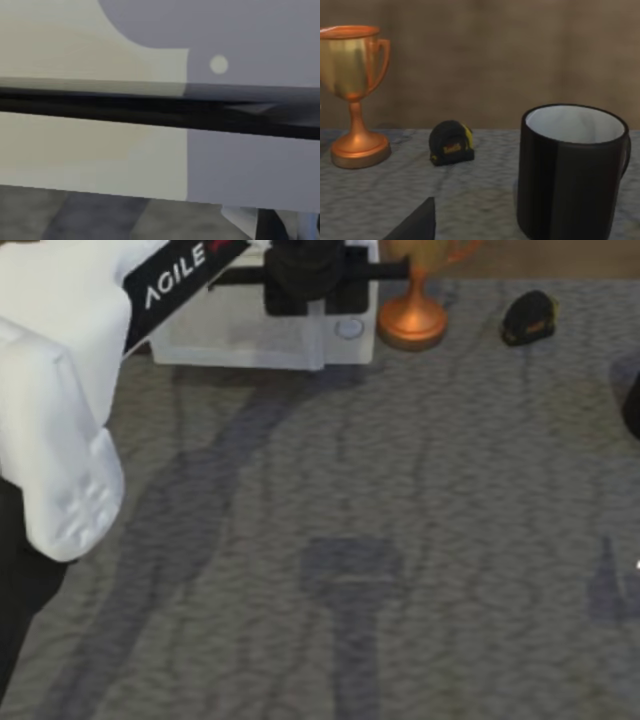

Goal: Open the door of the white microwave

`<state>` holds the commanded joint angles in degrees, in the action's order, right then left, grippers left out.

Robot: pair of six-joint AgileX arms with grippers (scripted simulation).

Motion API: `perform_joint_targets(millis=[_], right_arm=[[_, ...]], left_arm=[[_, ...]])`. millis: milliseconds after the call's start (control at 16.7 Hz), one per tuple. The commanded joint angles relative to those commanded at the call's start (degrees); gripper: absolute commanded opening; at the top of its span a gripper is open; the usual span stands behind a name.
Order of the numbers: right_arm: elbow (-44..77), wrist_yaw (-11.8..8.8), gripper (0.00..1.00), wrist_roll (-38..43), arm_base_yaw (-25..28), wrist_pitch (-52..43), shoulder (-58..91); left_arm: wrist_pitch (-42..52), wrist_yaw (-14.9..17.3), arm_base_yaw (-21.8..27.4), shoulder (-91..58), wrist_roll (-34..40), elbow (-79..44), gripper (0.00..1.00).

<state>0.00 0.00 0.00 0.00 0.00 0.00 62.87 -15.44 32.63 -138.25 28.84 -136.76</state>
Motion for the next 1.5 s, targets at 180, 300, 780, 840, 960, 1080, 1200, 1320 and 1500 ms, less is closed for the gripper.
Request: perform_joint_targets(millis=[180,300,780,840,960,1080,1200,1320,1500], right_arm=[[0.00,0.00,1.00,0.00,0.00,0.00,0.00],[0.00,0.00,1.00,0.00,0.00,0.00,0.00],[0.00,0.00,1.00,0.00,0.00,0.00,0.00],[0.00,0.00,1.00,0.00,0.00,0.00,0.00],[0.00,0.00,1.00,0.00,0.00,0.00,0.00],[0.00,0.00,1.00,0.00,0.00,0.00,0.00],[0.00,0.00,1.00,0.00,0.00,0.00,0.00],[0.00,0.00,1.00,0.00,0.00,0.00,0.00],[0.00,0.00,1.00,0.00,0.00,0.00,0.00]], left_arm=[[-2.65,-0.35,0.08,2.67,0.41,4.87,0.00],[-2.94,-0.39,0.09,2.96,0.44,5.32,0.00],[-2.94,-0.39,0.09,2.96,0.44,5.32,0.00],[-2.94,-0.39,0.09,2.96,0.44,5.32,0.00],[-2.94,-0.39,0.09,2.96,0.44,5.32,0.00],[-2.94,-0.39,0.09,2.96,0.44,5.32,0.00],[-2.94,-0.39,0.09,2.96,0.44,5.32,0.00],[-2.94,-0.39,0.09,2.96,0.44,5.32,0.00],[-2.94,-0.39,0.09,2.96,0.44,5.32,0.00]])
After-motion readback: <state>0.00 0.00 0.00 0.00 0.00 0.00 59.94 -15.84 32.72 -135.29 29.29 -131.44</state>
